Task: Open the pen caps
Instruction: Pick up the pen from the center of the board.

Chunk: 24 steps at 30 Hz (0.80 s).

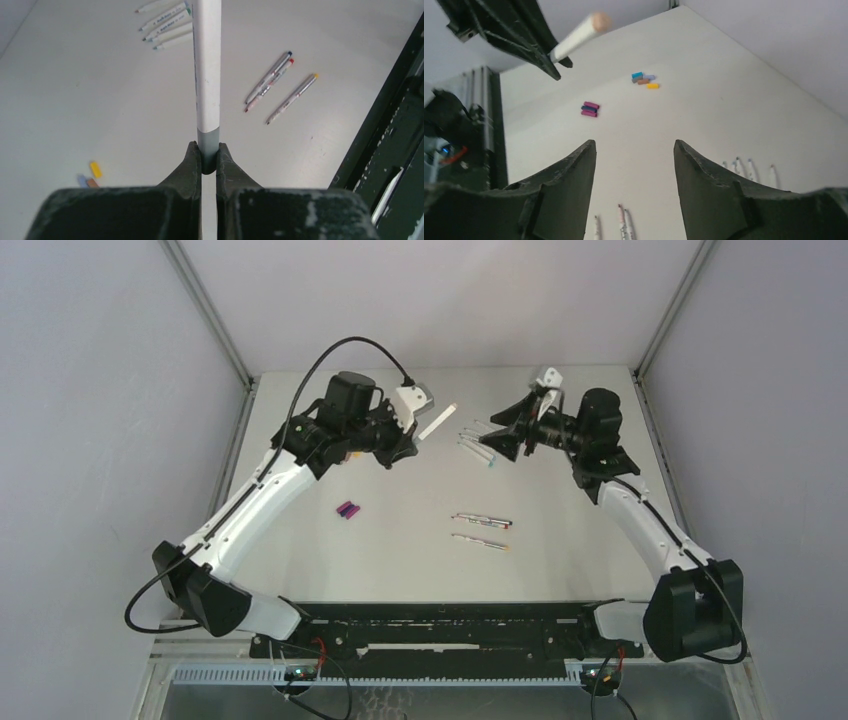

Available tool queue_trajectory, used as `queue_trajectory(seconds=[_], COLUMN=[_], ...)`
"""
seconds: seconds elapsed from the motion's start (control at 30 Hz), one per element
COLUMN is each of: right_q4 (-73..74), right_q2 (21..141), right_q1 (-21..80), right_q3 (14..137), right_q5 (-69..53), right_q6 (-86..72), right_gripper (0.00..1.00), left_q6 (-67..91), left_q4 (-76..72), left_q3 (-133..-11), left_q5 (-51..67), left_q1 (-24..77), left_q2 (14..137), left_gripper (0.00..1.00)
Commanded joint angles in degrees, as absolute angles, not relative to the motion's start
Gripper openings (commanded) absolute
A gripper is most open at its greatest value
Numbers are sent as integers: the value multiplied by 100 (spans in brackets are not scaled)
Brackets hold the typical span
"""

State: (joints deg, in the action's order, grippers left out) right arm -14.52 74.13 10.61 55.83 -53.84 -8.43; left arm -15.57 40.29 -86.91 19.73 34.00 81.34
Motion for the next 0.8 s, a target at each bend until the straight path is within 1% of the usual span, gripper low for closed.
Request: queue_trajectory(seconds=[0.0,0.1,0.27,0.4,0.57,0.63,0.77], right_q4=[-6,618,1555,2224,2198,2233,2220], right_q2=[7045,7002,7018,7052,7098,7126,7175], right_q1=[1511,1780,2372,2823,3301,3458,3779], right_q3=[5968,6020,6108,6104,5944,5935,5895], right_q5=[-5219,-4915,-4105,-3766,-3207,-3055,-2725], right_q6=[2531,3652,5288,6402,6765,6828,6966], right_gripper=[60,64,65,65,67,70,71], left_q6=[-2396,-2570,-2852,-2888,-2872,-2874,-2847], left_q4=[4829,5015,5464,5655,5765,5799,5866], left_q3=[-8409,-8181,-8126,-8205,-8280,-8296,-8333], left_q5=[2192,2340,2764,3050,3223,3220,3231], left_q1=[3390,3387,3388,3392,3399,3393,3392], left_q2=[7911,7800,7863,8050,8282,8385,8613], left_gripper=[0,0,0,0,0,0,0])
